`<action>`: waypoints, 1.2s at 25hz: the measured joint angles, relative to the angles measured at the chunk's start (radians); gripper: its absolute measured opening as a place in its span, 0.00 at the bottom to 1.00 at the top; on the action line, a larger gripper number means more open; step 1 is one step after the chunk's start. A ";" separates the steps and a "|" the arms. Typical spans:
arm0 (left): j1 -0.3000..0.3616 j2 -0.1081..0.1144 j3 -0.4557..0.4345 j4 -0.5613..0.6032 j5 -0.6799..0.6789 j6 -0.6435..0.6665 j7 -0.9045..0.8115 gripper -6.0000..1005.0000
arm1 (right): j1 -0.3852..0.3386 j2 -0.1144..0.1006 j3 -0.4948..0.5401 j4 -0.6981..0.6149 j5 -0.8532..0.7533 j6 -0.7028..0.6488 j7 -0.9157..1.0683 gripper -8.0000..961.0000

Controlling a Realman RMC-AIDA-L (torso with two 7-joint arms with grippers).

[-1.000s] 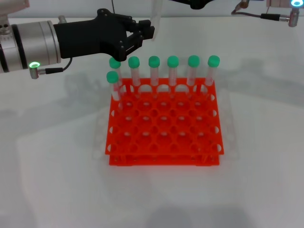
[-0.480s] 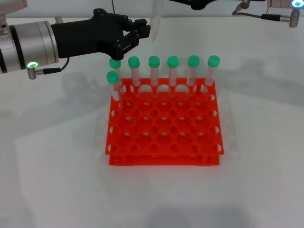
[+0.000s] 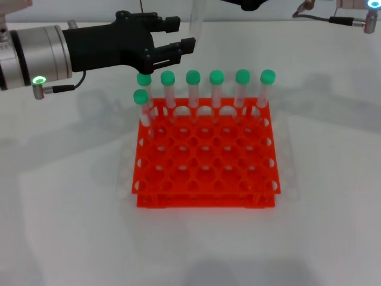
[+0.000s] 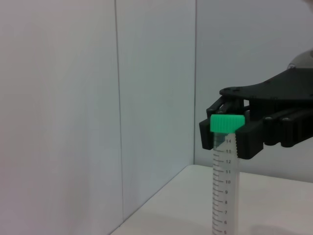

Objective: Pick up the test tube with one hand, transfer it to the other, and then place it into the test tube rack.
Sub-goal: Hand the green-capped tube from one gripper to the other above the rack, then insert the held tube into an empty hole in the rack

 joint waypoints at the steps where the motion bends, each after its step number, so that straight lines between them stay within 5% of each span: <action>1: 0.000 0.000 0.000 0.000 0.001 -0.001 -0.006 0.39 | 0.001 0.000 0.000 0.000 0.000 0.000 0.000 0.28; 13: 0.067 0.000 0.018 0.137 0.033 0.007 -0.143 0.77 | -0.012 0.003 -0.003 0.000 0.000 0.000 0.000 0.27; 30: 0.246 0.014 0.046 0.457 0.154 0.131 -0.419 0.76 | -0.042 0.003 -0.023 -0.002 0.022 -0.008 -0.001 0.27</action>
